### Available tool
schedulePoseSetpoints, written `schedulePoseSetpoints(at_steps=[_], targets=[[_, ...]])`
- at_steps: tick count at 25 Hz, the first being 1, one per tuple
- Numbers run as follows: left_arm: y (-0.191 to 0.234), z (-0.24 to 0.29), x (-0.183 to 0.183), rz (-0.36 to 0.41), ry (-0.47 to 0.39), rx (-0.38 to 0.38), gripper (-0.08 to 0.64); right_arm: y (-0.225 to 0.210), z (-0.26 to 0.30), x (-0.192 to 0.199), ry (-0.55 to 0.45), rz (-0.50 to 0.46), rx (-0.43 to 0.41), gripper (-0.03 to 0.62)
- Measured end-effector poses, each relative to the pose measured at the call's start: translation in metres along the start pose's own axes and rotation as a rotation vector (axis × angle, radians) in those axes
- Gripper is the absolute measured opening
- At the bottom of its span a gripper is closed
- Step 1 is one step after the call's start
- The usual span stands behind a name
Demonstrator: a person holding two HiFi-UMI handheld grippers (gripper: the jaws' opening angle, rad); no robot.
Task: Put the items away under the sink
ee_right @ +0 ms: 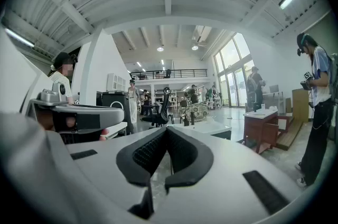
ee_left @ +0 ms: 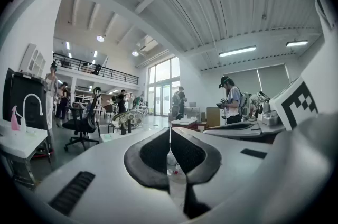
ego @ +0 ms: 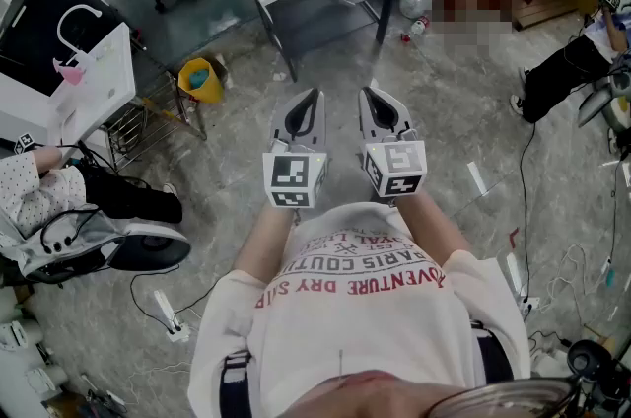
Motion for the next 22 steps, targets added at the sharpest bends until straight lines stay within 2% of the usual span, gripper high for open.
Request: schedulePoseSetpoints(at_steps=[11,16,22], targets=[[0.004,0.0,0.005,-0.023,-0.004,0.005,0.028,0.002,0.002,0.005,0.003,-0.003,-0.007,0.025],[0.007,-0.005,0.012,-0.065,0.004,-0.01,0.026,0.008,0.001,0.012,0.001,0.055,-0.041,0.025],[0.021,0.009,0.023,-0.086,0.019,-0.037,0.028,0.002,0.022,0.024,0.045,0.029,-0.051,0.025]])
Point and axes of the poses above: the fingertips, and each gripper's own axes: z forward along the fingers, y to its left, x out of its underside, the point moved 3 cm from there along -z, backward along the fingers, and after that the axes turned 3 degrees about -y, right-handed, at the moved point
